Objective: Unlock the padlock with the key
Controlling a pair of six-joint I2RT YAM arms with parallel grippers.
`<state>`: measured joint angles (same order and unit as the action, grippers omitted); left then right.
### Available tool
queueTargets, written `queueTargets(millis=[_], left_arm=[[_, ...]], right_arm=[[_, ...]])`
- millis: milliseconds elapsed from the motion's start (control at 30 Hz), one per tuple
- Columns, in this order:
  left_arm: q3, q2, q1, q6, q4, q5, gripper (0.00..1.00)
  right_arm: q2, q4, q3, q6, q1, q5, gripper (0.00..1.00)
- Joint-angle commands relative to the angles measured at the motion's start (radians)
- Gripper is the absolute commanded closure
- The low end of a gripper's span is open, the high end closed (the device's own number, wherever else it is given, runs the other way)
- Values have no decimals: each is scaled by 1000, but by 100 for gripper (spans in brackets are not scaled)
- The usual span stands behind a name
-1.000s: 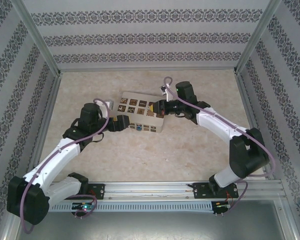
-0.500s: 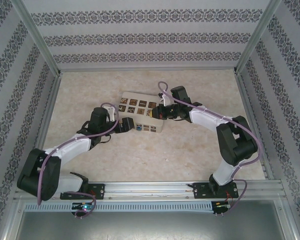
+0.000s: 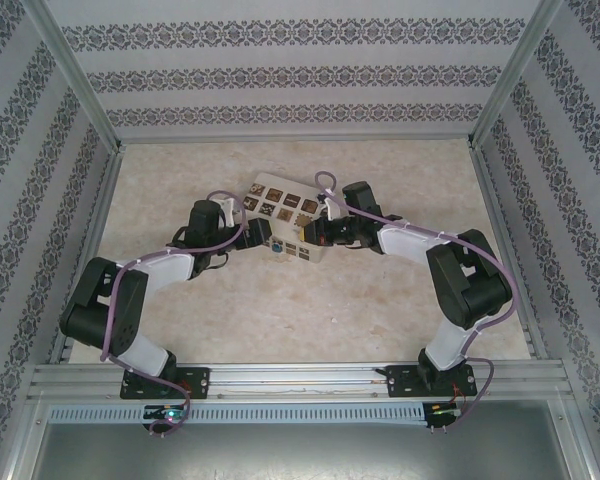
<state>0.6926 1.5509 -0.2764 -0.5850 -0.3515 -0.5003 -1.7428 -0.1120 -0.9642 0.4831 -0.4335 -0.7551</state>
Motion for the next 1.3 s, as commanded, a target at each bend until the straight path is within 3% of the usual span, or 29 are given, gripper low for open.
queueTargets(millis=[0, 133, 300, 467, 1267], left_arm=[[22, -9, 11, 18, -54, -27, 9], [-12, -50, 9, 64, -25, -17, 11], [-77, -90, 10, 103, -21, -60, 20], [-113, -83, -9, 147, -23, -84, 20], [-48, 164, -108, 110, -209, -48, 25]], right_arm=[[-16, -16, 52, 18, 9, 1, 100], [-15, -53, 76, 43, 7, -7, 100], [-12, -58, 82, 46, 6, 9, 100], [-17, -52, 81, 41, 7, 20, 100], [-41, 25, 38, 0, 7, 27, 100]])
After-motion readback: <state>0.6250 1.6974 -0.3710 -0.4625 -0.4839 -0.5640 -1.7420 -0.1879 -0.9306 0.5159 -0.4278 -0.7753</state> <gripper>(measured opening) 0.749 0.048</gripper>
